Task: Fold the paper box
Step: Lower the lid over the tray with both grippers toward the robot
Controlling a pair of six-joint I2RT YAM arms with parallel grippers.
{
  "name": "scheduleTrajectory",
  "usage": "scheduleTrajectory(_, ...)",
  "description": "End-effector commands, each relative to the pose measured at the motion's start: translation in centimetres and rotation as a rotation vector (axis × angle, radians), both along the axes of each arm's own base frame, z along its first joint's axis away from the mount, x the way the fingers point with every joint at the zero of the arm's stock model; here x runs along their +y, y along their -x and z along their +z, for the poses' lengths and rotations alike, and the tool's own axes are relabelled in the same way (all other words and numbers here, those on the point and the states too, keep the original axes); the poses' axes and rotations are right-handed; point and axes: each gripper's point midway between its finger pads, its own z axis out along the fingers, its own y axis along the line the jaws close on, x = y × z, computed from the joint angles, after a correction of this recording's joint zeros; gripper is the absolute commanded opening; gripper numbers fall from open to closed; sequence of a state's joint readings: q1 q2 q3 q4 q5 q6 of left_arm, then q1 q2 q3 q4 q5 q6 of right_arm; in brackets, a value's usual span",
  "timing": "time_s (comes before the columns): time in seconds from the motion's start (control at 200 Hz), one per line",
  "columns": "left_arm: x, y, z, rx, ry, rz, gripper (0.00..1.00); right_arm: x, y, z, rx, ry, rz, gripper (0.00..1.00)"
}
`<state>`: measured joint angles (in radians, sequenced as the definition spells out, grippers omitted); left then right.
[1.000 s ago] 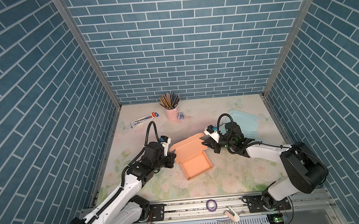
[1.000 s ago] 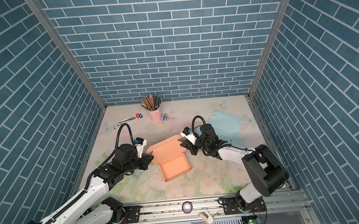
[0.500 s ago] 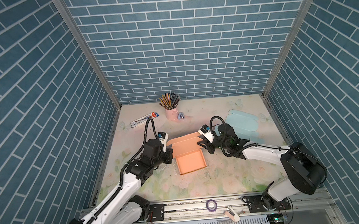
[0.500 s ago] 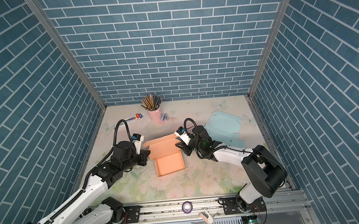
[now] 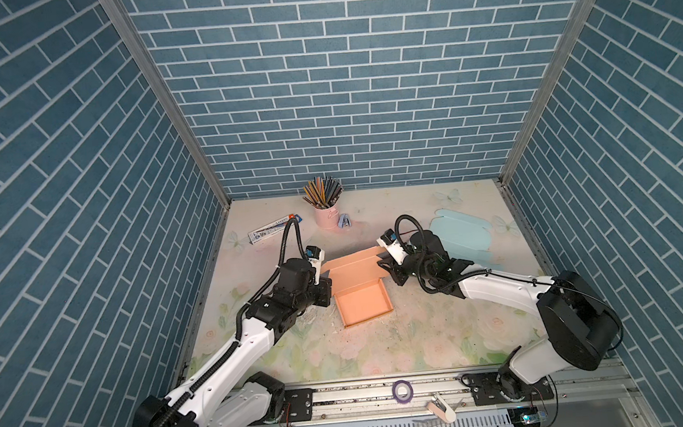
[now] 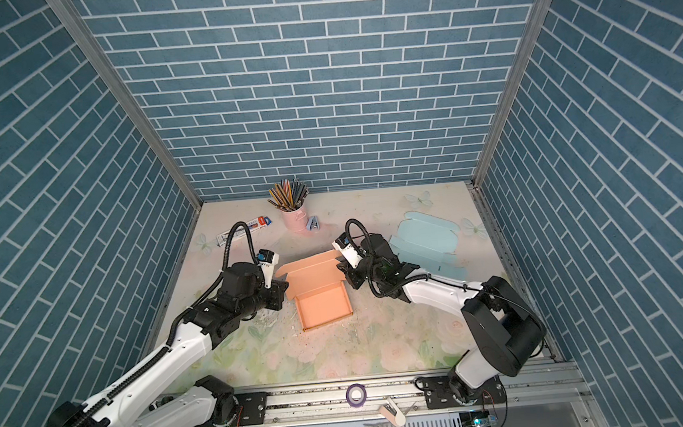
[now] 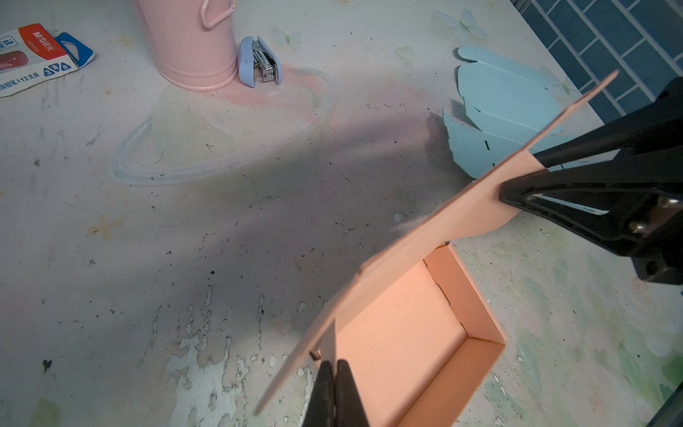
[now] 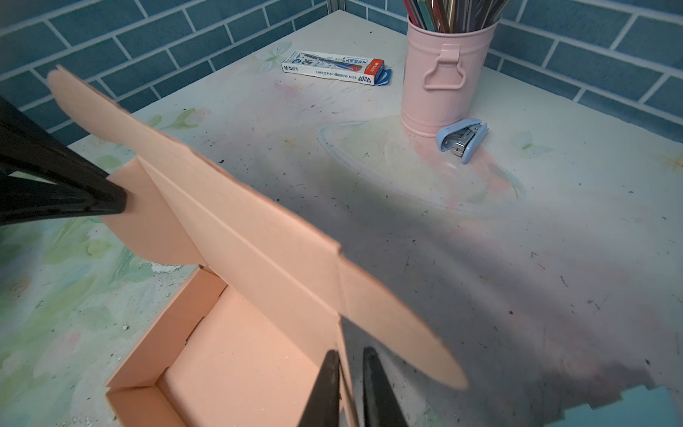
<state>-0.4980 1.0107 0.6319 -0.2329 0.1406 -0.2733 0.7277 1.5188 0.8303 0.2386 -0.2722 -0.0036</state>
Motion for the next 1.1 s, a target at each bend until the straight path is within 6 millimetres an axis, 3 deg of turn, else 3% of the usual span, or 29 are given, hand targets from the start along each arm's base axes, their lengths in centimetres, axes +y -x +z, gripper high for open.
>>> scheduleTrajectory(0.0,-0.3,-0.9,1.5,-0.051,0.014,0.007,0.02,0.4,-0.3,0.3,0.008,0.015,-0.016,0.13)
scheduleTrajectory(0.29,0.2,-2.1,2.4,-0.101,0.048,0.088,0.02,1.0,-2.1,1.0,0.057,0.008,-0.202,0.14)
scheduleTrajectory(0.555,0.2,-3.5,2.5,-0.119,0.069,0.175,0.02,3.5,-2.0,0.5,0.034,0.061,-0.245,0.17)
scheduleTrajectory(1.095,-1.1,-5.0,1.1,-0.195,0.051,0.261,0.02,5.3,-2.3,1.3,0.106,-0.077,-0.352,0.22)
